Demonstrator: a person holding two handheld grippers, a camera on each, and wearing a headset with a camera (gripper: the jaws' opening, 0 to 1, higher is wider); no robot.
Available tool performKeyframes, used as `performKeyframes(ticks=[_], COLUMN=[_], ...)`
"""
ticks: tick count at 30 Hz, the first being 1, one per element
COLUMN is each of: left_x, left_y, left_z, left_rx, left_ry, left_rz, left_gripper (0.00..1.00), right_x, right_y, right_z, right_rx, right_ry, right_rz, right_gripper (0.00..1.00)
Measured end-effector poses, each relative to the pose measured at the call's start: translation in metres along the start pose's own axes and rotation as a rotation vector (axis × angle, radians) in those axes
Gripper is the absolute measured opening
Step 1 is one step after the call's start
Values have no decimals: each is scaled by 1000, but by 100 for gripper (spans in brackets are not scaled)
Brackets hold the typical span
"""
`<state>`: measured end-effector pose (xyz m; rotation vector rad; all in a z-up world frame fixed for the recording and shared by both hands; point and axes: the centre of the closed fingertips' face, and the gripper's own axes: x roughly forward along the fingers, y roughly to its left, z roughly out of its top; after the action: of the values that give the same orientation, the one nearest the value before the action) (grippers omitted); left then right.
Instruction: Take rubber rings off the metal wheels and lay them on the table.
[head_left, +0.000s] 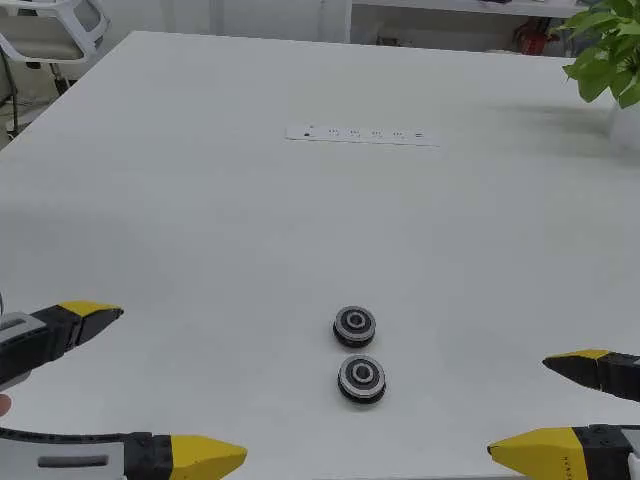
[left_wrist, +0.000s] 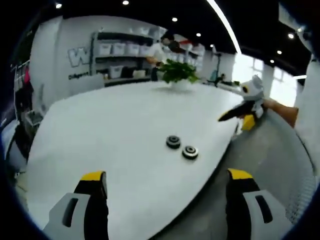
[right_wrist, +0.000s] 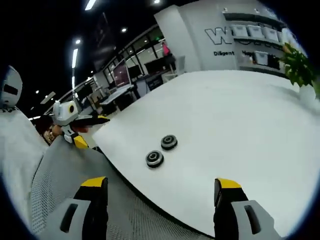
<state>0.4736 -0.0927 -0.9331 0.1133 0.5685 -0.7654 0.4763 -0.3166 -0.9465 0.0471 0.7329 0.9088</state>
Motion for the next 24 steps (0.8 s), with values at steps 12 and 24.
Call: performKeyframes(ticks=[12,24], left_x=[1,2], left_y=[-1,2], left_z=[-1,-6], left_rx=[-22,-56], left_ry=[-1,10], left_rz=[-14,-11], left_gripper=[100,100], right_x=[0,-2], right_y=[-2,-3], right_z=[0,7], right_rx=[30,73], right_ry=[-11,-63], right_rz=[-2,-2], right_gripper=[88,88])
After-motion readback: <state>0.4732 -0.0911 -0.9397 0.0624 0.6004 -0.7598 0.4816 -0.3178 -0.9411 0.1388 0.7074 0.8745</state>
